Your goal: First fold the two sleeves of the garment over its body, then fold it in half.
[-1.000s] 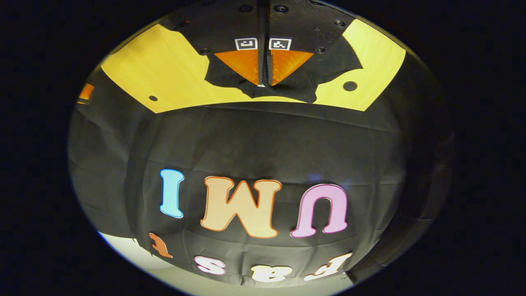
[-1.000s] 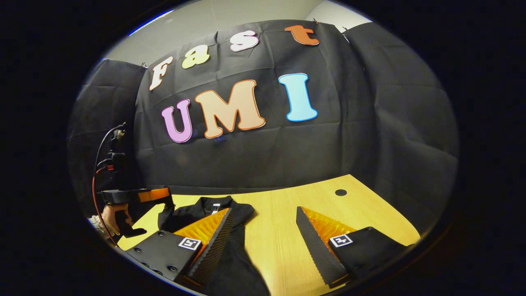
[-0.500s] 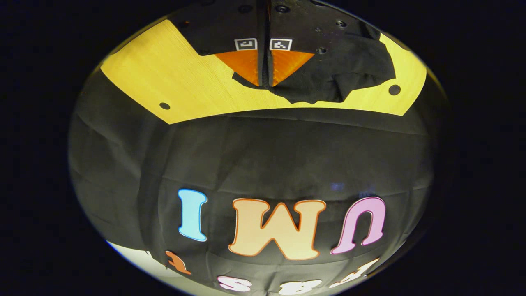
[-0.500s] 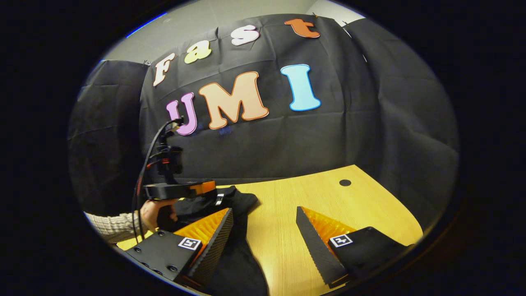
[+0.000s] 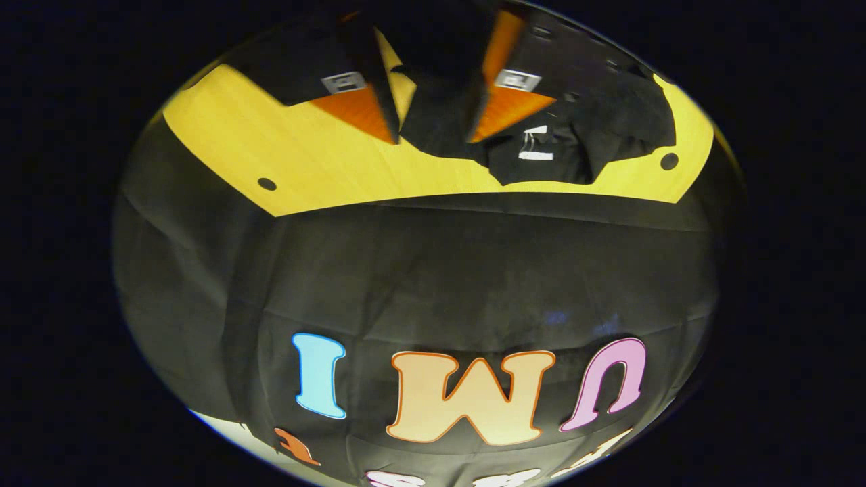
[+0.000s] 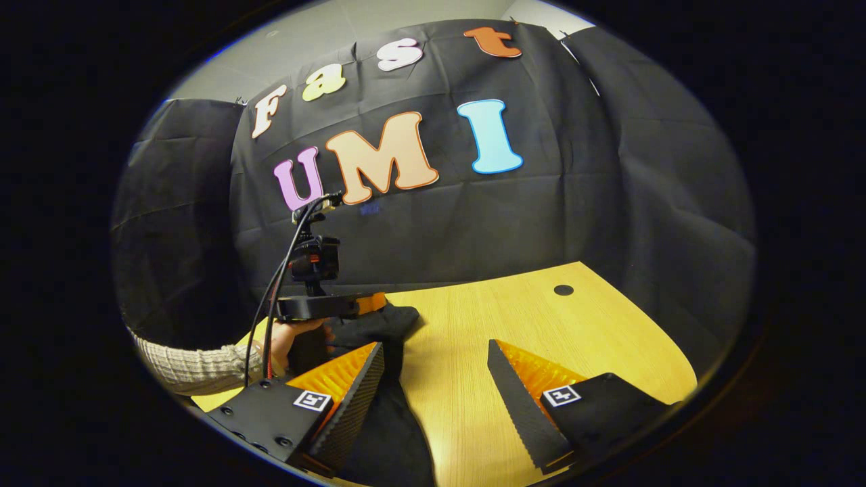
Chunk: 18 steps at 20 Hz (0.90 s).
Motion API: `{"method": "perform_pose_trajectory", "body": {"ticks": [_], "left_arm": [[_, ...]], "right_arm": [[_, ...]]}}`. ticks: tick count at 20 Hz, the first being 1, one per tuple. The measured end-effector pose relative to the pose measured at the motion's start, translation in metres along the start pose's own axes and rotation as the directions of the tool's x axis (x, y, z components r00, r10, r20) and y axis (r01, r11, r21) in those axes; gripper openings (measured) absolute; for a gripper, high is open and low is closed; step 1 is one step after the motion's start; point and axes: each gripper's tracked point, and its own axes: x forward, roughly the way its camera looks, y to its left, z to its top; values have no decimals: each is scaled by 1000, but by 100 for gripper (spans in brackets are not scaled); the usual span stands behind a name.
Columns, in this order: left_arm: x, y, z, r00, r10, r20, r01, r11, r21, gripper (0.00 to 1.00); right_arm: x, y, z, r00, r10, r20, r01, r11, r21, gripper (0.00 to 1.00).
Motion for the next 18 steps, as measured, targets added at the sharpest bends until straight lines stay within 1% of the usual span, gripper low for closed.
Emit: {"method": "perform_pose_trajectory", "body": {"ticks": [1, 2, 3, 4, 7, 10, 12, 15, 18], "left_arm": [[-5, -5, 5, 1000, -4, 6, 4, 1000, 3, 73], [-11, -4, 8, 1000, 9, 18, -9, 1000, 12, 92], [-17, -4, 15, 999, 23, 40, -23, 1000, 17, 96], [-23, -2, 24, 997, 30, 65, -31, 999, 17, 97], [-55, 8, 51, 988, 41, 151, -41, 999, -6, 96], [-93, 44, 70, 968, 112, 224, -110, 994, -24, 96], [-121, 72, 79, 945, 169, 280, -165, 986, -38, 96], [-163, 116, 65, 923, 263, 282, -265, 964, -31, 95], [-205, 149, 35, 911, 332, 244, -340, 940, -7, 95]], "right_arm": [[-1, 1, -2, 1000, 6, -2, -6, 1000, 0, 97], [-2, 2, -3, 1000, 12, -4, -12, 1000, 0, 97], [-3, 4, -4, 1000, 19, -5, -19, 1000, -3, 97], [-3, 7, -5, 1000, 24, -5, -24, 1000, -7, 97], [-5, 15, -12, 999, 43, -13, -43, 999, -25, 97], [-9, 28, -19, 997, 72, -21, -73, 997, -29, 98], [-11, 35, -24, 996, 88, -30, -89, 995, -38, 97], [-17, 46, -34, 993, 112, -41, -114, 992, -48, 97], [-19, 55, -46, 989, 137, -55, -140, 989, -55, 97]]}}
